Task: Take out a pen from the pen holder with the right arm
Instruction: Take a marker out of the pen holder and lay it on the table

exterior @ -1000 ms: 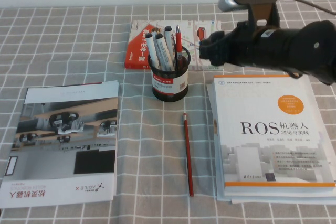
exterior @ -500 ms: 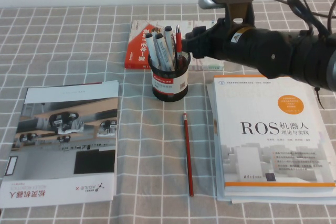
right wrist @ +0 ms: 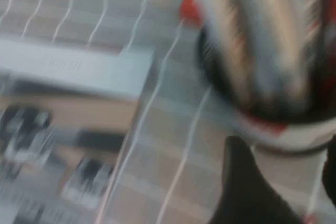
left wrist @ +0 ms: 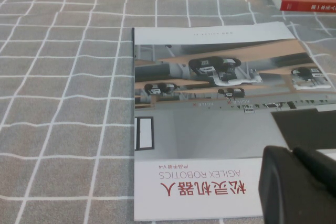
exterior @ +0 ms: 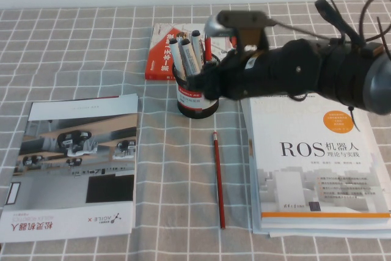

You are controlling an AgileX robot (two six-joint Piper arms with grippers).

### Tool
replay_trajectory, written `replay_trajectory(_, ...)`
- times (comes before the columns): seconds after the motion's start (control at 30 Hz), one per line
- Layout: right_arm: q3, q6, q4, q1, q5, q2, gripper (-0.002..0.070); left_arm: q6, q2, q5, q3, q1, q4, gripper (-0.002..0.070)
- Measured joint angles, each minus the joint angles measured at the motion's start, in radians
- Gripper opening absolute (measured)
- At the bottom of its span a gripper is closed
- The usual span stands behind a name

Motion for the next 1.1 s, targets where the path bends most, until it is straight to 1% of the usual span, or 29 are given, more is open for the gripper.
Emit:
replay_trajectory(0.1,-0.02,-0.093,0.089,0.028,0.12,0.0,0.0278,0.0,0.0,0.0,0.0,0.0,0.0,-0.0003)
replay_trajectory(0.23,-0.046,-0.299,0.29,0.059,0.282,0.0,0.0277,0.0,0.0,0.0,0.0,0.0,0.0,-0.0003)
replay_trajectory(0.3,-0.049,-0.429,0.407,0.069,0.341,0.0,0.0277,0.0,0.0,0.0,0.0,0.0,0.0,-0.0003)
replay_trajectory(0.33,-0.051,-0.487,0.436,0.069,0.36,0.0,0.0277,0.0,0.0,0.0,0.0,0.0,0.0,-0.0003)
replay_trajectory(0.43,-0.05,-0.673,0.458,0.069,0.365,0.0,0.0276,0.0,0.0,0.0,0.0,0.0,0.0,-0.0003)
replay_trajectory(0.5,-0.05,-0.714,0.424,0.059,0.295,0.0,0.0276,0.0,0.0,0.0,0.0,0.0,0.0,-0.0003)
replay_trajectory(0.6,-0.05,-0.665,0.331,0.032,0.114,0.0,0.0275,0.0,0.0,0.0,0.0,0.0,0.0,-0.0003)
replay_trajectory(0.73,-0.05,-0.492,0.184,-0.009,-0.057,0.0,0.0279,0.0,0.0,0.0,0.0,0.0,0.0,-0.0003)
replay_trajectory(0.8,-0.05,-0.436,0.139,-0.025,-0.133,0.002,0.0288,0.0,0.0,0.0,0.0,0.0,0.0,-0.0003)
replay_trajectory(0.87,-0.051,-0.418,0.124,-0.037,-0.209,0.015,0.0305,0.0,0.0,0.0,0.0,0.0,0.0,-0.0003)
replay_trajectory(1.0,-0.055,-0.405,0.11,-0.051,-0.297,0.062,0.036,0.0,0.0,0.0,0.0,0.0,0.0,-0.0003)
replay_trajectory(1.1,-0.055,-0.364,0.093,-0.051,-0.317,0.094,0.038,0.0,0.0,0.0,0.0,0.0,0.0,-0.0003)
